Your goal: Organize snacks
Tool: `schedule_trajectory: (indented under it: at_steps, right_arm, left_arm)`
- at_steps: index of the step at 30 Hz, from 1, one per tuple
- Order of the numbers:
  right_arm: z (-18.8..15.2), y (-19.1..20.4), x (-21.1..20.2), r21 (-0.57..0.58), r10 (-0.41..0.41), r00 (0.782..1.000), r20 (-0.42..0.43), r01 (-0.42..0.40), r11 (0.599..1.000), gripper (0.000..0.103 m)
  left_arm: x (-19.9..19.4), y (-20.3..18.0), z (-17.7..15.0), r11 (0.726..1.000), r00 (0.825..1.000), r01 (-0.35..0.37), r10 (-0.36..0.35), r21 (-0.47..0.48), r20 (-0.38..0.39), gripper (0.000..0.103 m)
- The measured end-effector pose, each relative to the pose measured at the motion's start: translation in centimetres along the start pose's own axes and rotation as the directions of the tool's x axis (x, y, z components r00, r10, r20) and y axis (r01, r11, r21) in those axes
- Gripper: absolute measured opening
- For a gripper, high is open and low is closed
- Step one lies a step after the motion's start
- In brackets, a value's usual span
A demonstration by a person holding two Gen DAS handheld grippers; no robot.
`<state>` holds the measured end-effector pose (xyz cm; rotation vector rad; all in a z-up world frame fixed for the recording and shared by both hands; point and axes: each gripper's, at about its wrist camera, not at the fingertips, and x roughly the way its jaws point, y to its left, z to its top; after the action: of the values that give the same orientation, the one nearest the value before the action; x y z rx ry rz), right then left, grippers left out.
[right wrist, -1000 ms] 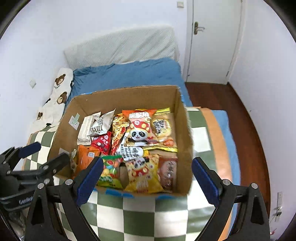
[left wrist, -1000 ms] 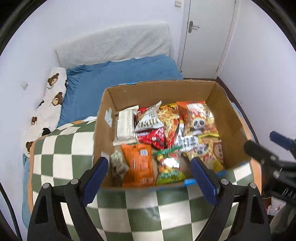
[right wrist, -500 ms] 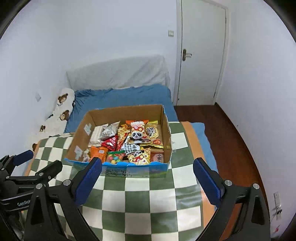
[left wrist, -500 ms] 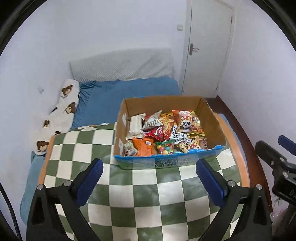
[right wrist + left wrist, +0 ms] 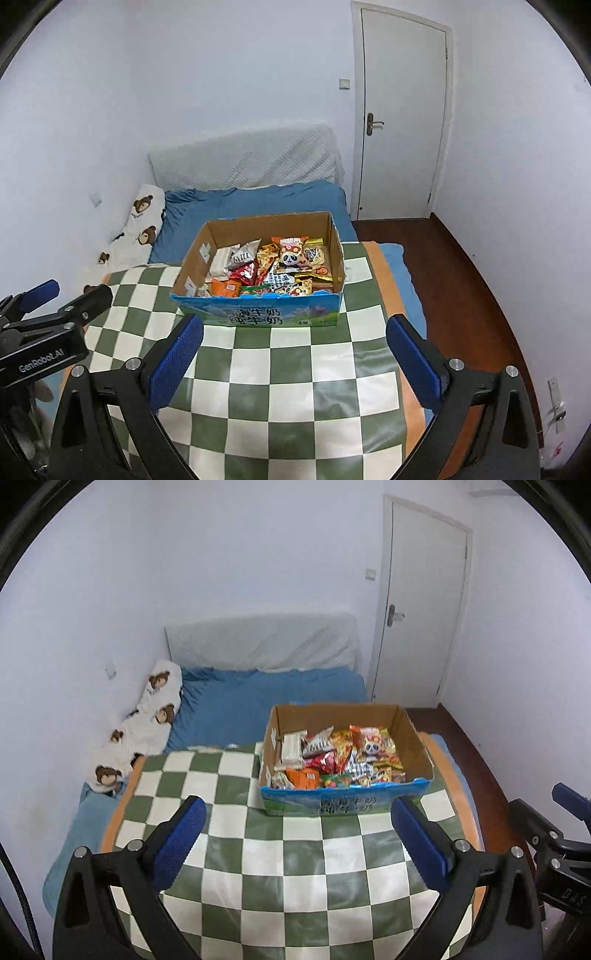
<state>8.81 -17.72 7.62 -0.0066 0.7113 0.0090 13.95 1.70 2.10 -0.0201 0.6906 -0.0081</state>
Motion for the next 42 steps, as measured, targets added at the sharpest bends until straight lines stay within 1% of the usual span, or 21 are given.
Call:
schedule_trajectory:
  at_steps: [2, 7, 11, 16, 22, 24, 28, 31, 36, 42]
  right_arm:
    - [0.1, 0.1, -1.2, 0.000, 0.004, 1.000, 0.015, -0.004, 1.000, 0.101]
    - [0.4, 0.5, -2.8, -0.005, 0.021, 0.999, 0.031, -0.021, 1.000, 0.101]
    - [0.7, 0.8, -3.2, -0.017, 0.028, 0.999, 0.038, -0.028, 0.999, 0.101]
    - [0.8, 1.2, -2.9, -0.032, 0.022, 0.999, 0.044, -0.021, 0.999, 0.101]
    - [1.3, 1.4, -0.6, -0.025, 0.011, 0.999, 0.038, -0.010, 1.000, 0.101]
    - [1.5, 1.2, 0.5, -0.019, 0.007, 1.000, 0.030, -0.007, 1.000, 0.101]
    - [2.2, 0.7, 3.3, 0.008, 0.007, 1.000, 0.008, -0.007, 1.000, 0.101]
    - [2.7, 0.3, 5.5, 0.013, -0.020, 1.000, 0.000, 0.020, 1.000, 0.101]
    - [3.1, -0.6, 9.0, 0.038, -0.038, 0.998, -0.041, 0.040, 0.998, 0.101]
    - [3.1, -1.6, 12.6, 0.036, -0.065, 0.994, -0.084, 0.068, 0.997, 0.101]
  left_arm:
    - [-1.0, 0.0, 0.1, 1.000, 1.000, -0.003, 0.003, 0.004, 0.018, 0.103]
    - [-2.2, 0.1, 0.1, 1.000, 1.000, 0.000, 0.000, 0.003, 0.030, 0.103]
    - [-2.0, 0.1, 0.0, 1.000, 1.000, 0.008, -0.008, 0.004, 0.018, 0.103]
    - [-0.6, -0.1, 0.0, 1.000, 1.000, 0.011, -0.011, -0.001, -0.010, 0.103]
    - [2.2, -0.7, 0.6, 1.000, 0.999, -0.003, 0.003, 0.009, -0.039, 0.103]
    - [3.4, -0.8, 1.0, 1.000, 0.998, 0.000, 0.000, 0.005, -0.055, 0.103]
    - [6.1, -0.9, 1.9, 1.000, 0.997, -0.018, 0.018, 0.003, -0.080, 0.103]
    - [8.0, -1.0, 2.3, 1.000, 0.995, -0.026, 0.027, 0.004, -0.101, 0.103]
    - [10.5, -1.2, 2.5, 0.999, 0.990, -0.034, 0.036, 0.019, -0.134, 0.103]
    - [12.9, -1.2, 2.3, 1.000, 0.983, -0.025, 0.026, 0.008, -0.182, 0.103]
